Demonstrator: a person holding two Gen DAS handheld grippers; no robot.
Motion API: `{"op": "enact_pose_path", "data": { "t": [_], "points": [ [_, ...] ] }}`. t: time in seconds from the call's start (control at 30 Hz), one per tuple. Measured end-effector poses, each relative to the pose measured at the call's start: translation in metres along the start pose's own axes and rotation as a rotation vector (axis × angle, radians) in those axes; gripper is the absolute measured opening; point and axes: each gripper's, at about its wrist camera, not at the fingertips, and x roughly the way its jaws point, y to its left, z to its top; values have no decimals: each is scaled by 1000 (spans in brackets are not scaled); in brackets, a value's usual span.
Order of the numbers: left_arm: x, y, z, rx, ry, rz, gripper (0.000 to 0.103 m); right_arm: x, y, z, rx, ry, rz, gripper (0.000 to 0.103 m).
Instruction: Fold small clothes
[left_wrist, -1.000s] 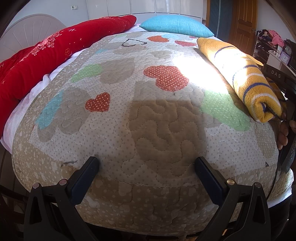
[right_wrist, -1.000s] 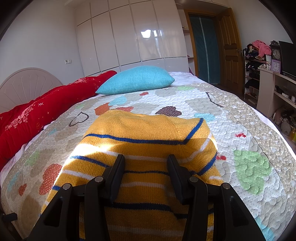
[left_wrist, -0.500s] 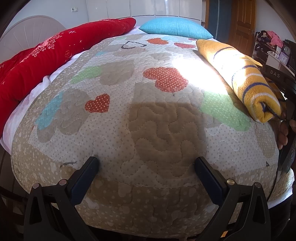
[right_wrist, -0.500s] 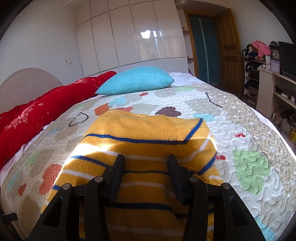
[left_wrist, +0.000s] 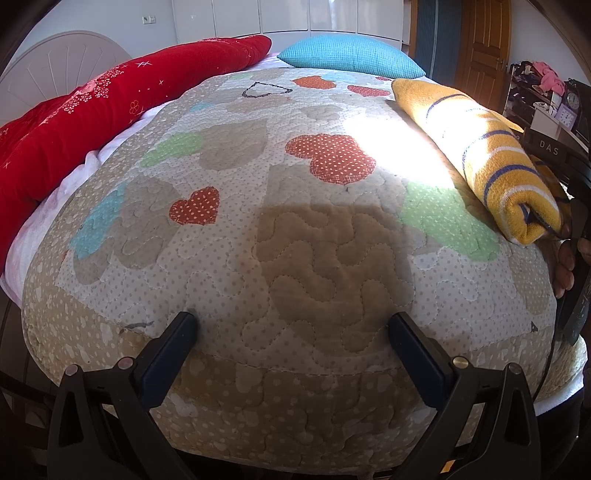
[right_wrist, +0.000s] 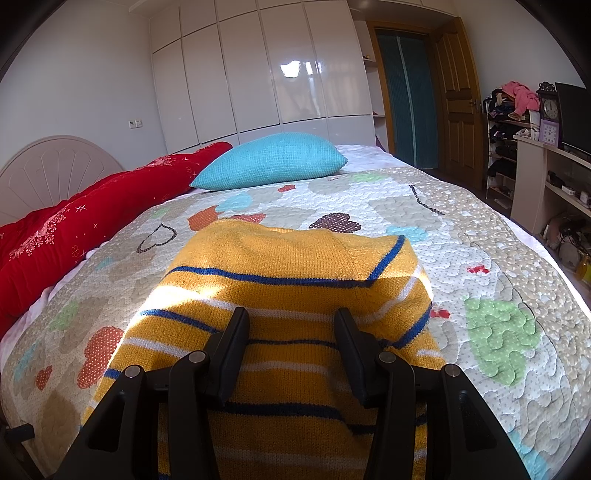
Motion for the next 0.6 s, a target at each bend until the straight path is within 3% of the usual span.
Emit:
{"op": "enact_pose_path", "data": {
  "t": [0.6],
  "points": [
    [0, 1, 0, -1, -2, -2, 103, -1, 0, 0, -3, -1, -4, 51]
  ]
}}
